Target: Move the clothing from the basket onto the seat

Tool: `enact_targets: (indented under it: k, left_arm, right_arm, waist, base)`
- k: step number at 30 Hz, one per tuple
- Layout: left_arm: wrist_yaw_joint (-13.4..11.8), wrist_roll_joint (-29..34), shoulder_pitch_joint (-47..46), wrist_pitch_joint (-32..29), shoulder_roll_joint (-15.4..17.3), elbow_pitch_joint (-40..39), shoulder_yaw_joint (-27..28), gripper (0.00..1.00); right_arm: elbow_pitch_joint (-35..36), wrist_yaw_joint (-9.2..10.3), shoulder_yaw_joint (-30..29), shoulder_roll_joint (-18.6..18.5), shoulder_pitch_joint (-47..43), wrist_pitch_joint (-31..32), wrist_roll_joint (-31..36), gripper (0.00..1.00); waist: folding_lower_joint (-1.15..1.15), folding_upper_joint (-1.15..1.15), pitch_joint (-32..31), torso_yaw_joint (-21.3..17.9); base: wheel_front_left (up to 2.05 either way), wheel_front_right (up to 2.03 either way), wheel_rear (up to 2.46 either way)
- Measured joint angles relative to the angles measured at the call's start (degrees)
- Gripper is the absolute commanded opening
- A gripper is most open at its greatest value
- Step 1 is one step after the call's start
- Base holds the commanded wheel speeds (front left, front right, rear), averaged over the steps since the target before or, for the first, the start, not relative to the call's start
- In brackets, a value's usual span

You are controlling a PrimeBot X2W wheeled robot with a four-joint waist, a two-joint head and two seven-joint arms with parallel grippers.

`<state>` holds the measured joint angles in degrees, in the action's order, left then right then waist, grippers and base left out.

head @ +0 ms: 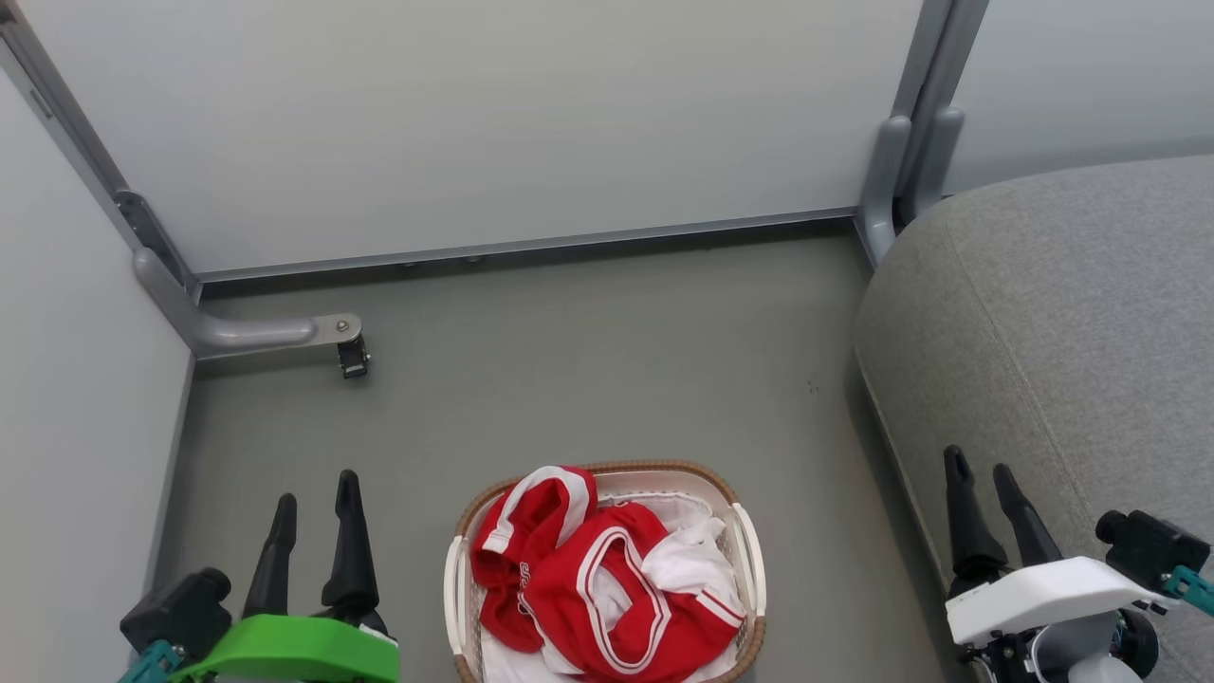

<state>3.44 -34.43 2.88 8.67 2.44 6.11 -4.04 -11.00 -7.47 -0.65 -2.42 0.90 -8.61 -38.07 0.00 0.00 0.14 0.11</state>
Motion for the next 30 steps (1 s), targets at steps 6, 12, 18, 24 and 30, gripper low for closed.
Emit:
enact_targets:
  k: [6, 12, 18, 24, 30]
  left_arm:
    - [-0.01, 5.37, 0.46, 0.76, 0.03, 1.07, -0.55, 1.0]
    - [0.0, 8.42, 1.1, 1.59, 0.05, 2.34, -1.22, 1.0]
    - [-0.19, 10.85, 1.21, 2.47, 0.08, 3.5, -1.64, 1.0]
    - [-0.48, 13.41, 1.25, 3.09, 0.11, 3.96, -1.72, 1.0]
    - [-0.51, 14.96, 1.54, 3.77, 0.14, 5.11, -1.86, 1.0]
  right_arm:
    - [-0.42, 0.0, 0.89, -0.04, -0.1, -0.77, 3.77, 1.0]
    - [-0.62, -0.01, 1.3, -0.1, -0.21, -1.6, 7.68, 1.0]
    - [-0.79, -0.01, 1.79, -0.14, -0.23, -2.38, 12.13, 1.0]
    - [-1.51, -0.01, 2.15, -0.16, -0.23, -3.08, 15.45, 1.0]
    - [-2.35, -0.01, 2.72, -0.19, -0.23, -3.82, 18.47, 1.0]
  waist:
    - [0.0, 0.0, -0.02, -0.02]
    - [0.0, 0.0, -0.04, -0.01]
    - [0.0, 0.0, -0.01, 0.25]
    - [0.0, 0.0, -0.06, 0.56]
    - [0.0, 0.0, -0.15, 0.83]
  base:
    - [0.0, 0.0, 0.0]
    - [0.0, 0.0, 0.0]
    - [0.0, 0.0, 0.0]
    - [0.0, 0.0, 0.0]
    - [0.0, 0.0, 0.0]
